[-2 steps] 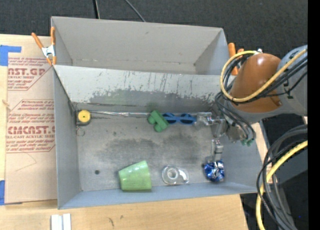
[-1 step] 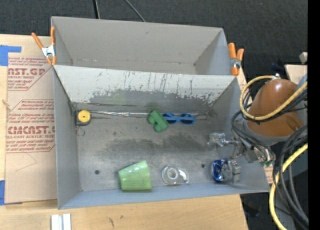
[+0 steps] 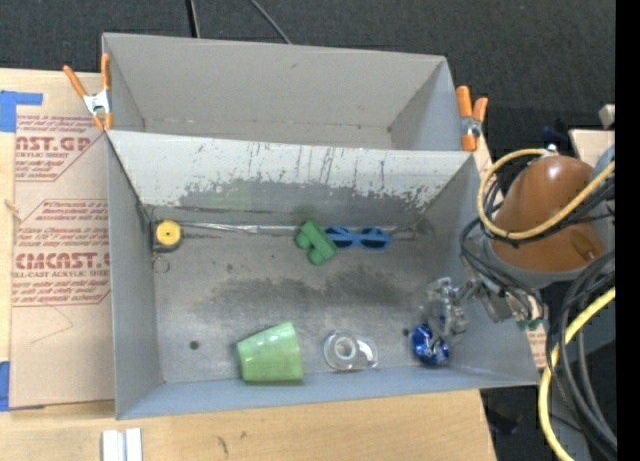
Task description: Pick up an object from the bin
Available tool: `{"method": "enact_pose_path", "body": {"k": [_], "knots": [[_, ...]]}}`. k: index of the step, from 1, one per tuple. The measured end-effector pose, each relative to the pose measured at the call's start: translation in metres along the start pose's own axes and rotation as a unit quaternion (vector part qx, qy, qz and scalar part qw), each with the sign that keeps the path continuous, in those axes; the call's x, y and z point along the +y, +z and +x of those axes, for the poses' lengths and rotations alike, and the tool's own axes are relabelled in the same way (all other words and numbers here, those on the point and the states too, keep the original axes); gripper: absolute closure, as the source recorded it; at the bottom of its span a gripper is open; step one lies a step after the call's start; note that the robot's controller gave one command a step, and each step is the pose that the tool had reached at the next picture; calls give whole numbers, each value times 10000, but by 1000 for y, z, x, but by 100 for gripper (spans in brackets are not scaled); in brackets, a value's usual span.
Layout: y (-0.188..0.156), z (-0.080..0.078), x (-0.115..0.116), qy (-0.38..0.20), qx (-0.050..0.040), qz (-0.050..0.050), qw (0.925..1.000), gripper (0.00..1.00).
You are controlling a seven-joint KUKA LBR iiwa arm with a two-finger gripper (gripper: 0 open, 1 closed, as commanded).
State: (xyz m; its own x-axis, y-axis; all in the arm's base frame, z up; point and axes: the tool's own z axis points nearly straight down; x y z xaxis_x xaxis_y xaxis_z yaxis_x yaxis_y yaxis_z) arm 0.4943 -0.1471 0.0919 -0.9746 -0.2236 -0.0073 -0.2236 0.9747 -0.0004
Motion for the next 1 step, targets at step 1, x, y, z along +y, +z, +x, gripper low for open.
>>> {"method": "enact_pose_path", "body": {"k": [1], "knots": [[-1, 0, -1, -1, -7, 15, 10000, 0]]}}
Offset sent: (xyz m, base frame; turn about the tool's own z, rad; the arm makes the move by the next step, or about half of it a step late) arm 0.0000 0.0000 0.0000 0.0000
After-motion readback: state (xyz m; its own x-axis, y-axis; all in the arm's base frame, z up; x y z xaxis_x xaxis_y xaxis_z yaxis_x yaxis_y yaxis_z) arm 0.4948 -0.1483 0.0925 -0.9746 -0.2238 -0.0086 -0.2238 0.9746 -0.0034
